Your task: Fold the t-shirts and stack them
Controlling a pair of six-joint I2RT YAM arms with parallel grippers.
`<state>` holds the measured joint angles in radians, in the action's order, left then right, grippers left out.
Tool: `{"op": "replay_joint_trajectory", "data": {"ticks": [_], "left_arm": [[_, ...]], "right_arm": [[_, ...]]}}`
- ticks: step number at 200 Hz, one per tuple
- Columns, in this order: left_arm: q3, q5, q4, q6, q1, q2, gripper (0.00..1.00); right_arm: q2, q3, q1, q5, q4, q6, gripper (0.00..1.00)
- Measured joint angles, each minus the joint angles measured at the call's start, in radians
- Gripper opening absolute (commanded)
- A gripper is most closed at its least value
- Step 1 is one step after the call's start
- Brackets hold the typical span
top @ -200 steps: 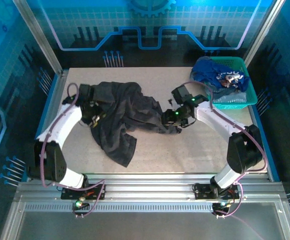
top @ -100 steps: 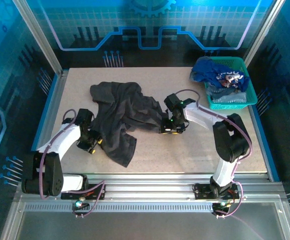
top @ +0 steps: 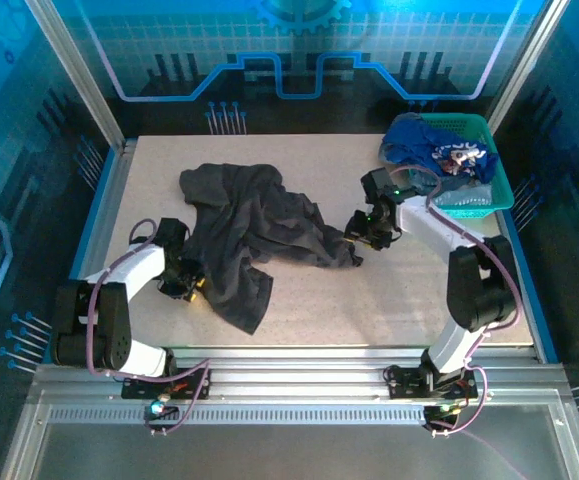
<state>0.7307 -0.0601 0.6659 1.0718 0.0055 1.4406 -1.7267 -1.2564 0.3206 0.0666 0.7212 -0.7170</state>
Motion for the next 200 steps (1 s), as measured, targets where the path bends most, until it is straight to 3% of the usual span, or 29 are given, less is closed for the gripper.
{"op": "replay_joint_trajectory", "data": {"ticks": [63,85,107,126,140,166,200], "left_arm": [[0.034,0.000,-0.018,-0.020,0.000,0.047,0.27],[0.035,0.000,-0.018,-0.028,0.000,0.059,0.25],[0.043,0.001,-0.021,-0.034,0.000,0.078,0.20],[0.052,0.003,-0.022,-0.042,0.000,0.087,0.17],[0.058,0.004,-0.021,-0.053,0.000,0.093,0.12],[0.072,0.012,-0.020,-0.060,0.000,0.099,0.00],[0.088,0.043,-0.017,-0.082,0.000,0.099,0.00]], "right_arm": [[-0.132,-0.027,0.016,-0.007,-0.013,0.095,0.38],[-0.134,-0.027,0.016,-0.007,-0.022,0.130,0.28],[-0.154,-0.030,0.016,-0.007,-0.038,0.146,0.12],[-0.176,-0.034,0.016,-0.010,-0.043,0.161,0.09],[-0.179,-0.034,0.016,-0.017,-0.042,0.176,0.00],[-0.169,-0.038,0.016,-0.030,-0.041,0.196,0.00],[-0.058,-0.034,0.016,-0.030,-0.028,0.224,0.00]]}}
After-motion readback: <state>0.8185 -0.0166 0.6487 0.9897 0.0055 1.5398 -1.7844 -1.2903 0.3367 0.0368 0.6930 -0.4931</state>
